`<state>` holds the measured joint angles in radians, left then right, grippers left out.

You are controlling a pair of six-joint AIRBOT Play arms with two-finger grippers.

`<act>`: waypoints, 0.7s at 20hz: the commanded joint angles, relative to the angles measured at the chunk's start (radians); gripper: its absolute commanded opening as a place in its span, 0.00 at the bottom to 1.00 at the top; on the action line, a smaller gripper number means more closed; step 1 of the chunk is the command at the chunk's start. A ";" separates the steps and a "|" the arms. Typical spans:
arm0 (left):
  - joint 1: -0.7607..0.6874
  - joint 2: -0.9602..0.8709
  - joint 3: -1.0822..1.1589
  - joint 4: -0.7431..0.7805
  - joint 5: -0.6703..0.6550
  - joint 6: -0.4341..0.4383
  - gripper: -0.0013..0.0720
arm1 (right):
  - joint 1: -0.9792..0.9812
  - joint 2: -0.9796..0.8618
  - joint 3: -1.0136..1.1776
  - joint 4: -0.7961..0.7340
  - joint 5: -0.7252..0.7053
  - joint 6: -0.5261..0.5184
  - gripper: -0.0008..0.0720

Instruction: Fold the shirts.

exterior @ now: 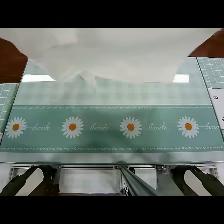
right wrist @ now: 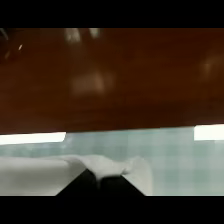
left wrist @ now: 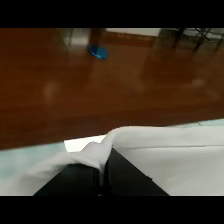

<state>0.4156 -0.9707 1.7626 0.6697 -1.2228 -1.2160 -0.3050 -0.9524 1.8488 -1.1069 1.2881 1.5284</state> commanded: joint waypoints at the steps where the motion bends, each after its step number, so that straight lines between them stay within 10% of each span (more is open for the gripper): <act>1: 0.009 0.172 0.132 0.248 -0.011 -0.065 0.05 | 0.001 0.192 0.040 -0.116 0.057 0.019 0.04; 6: -0.018 0.415 0.132 0.590 -0.072 -0.163 0.05 | 0.002 0.348 0.040 -0.207 0.174 0.028 0.04; 8: -0.102 0.455 0.131 0.615 -0.148 -0.281 0.05 | 0.002 0.372 0.040 -0.212 0.224 0.032 0.04; 14: -0.185 0.438 -0.156 0.575 -0.230 -0.273 0.05 | 0.002 0.369 -0.225 -0.080 0.267 0.030 0.04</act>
<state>0.2554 -0.5312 1.7500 1.2621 -1.4128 -1.4731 -0.3042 -0.5919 1.7573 -1.2572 1.5330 1.5631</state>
